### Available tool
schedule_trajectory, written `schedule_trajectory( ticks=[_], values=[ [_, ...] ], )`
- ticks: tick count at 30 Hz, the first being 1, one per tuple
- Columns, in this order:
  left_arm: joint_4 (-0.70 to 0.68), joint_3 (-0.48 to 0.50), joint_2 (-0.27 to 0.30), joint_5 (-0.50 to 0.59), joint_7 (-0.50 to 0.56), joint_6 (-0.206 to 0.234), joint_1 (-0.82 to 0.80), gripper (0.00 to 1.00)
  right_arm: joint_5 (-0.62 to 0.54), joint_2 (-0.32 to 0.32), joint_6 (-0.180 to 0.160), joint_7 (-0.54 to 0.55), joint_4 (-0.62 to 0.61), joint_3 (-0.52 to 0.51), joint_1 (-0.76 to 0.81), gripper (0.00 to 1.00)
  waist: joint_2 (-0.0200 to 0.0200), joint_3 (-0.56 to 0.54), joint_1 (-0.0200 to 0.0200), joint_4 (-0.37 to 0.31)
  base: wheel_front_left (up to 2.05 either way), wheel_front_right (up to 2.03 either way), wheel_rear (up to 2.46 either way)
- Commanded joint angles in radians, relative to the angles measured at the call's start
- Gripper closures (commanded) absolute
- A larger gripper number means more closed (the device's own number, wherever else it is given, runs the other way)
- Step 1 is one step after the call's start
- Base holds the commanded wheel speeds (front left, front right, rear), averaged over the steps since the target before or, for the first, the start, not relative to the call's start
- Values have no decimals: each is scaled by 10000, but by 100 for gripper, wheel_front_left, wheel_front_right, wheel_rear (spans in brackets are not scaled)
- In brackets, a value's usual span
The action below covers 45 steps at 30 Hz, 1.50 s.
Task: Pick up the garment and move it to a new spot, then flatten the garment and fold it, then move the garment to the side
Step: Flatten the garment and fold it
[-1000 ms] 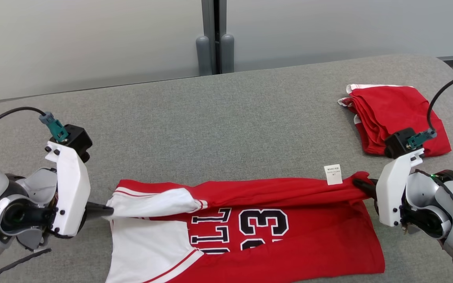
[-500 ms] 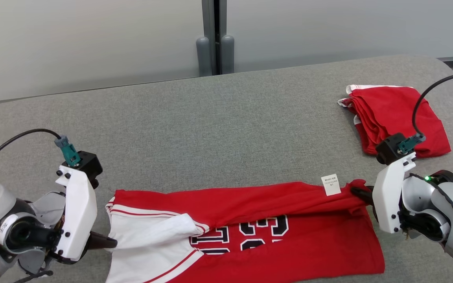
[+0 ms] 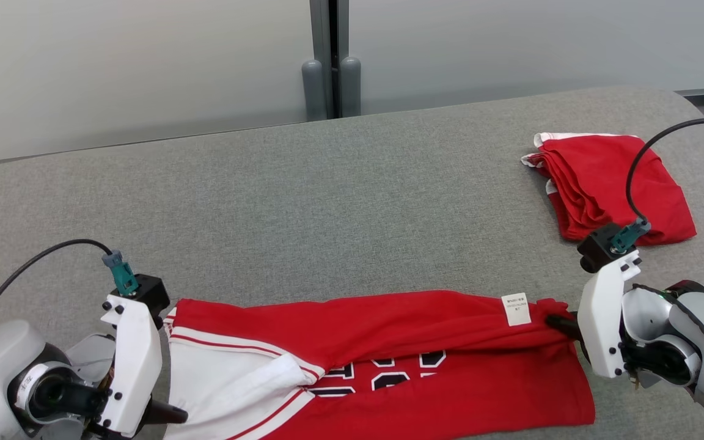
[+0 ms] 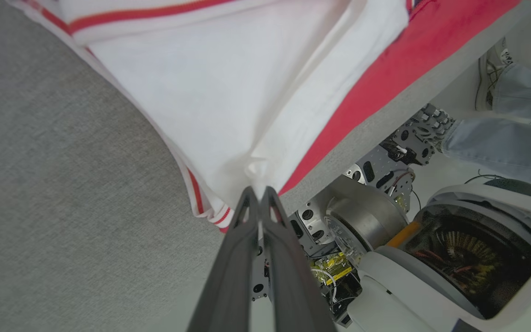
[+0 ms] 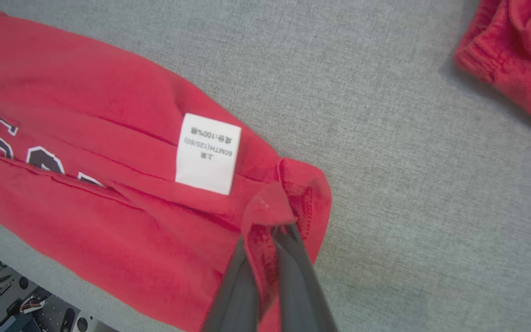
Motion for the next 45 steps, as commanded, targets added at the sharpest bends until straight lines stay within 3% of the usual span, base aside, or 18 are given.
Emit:
schedule_trajectory(
  ticks=[1,2,12,17,21,26,30,36,40,45],
  values=[
    [96,-43,-27,86,-53,-55,194,20,68,-5,-4,-73,67,61,-68,0,0,-12,0,-15,0,0,0],
    [128,-54,-45,86,-72,-56,212,0,103,15,-4,-122,117,82,-81,0,0,-21,0,-20,0,0,0],
    [192,215,-52,182,-690,-189,273,0,412,-70,-4,-1439,137,-172,-96,0,0,-326,0,51,0,0,0],
    [-188,714,216,254,-1659,-314,340,0,556,-249,-4,-3020,-119,-810,208,0,0,-604,0,128,0,0,0],
    [-591,1248,516,898,-3253,-327,481,0,394,-277,-4,-4802,-128,-1544,514,0,0,-829,0,163,0,0,0],
    [-994,2147,688,1998,-6293,401,990,0,105,99,-4,-6957,161,-2562,1103,0,0,-979,0,203,0,0,0],
    [-1268,2855,638,2770,-8794,1454,1636,0,-263,499,-4,-7537,680,-3841,1637,0,0,-1063,0,294,0,0,0],
    [-1648,3724,227,3409,-12045,3093,3070,0,-2385,1603,-4,-7584,11,-7717,3312,0,0,-1111,0,420,0,0,0],
    [-1974,4490,-273,3664,-12705,3850,4190,0,-4105,2696,-2,-7583,-1076,-9764,4982,0,0,-1134,0,462,0,0,0],
    [-2176,5960,-1584,4760,-12752,4138,5696,0,-5245,3639,-4,-7518,-1596,-10601,6475,0,0,-1098,0,482,0,0,0]
  ],
)
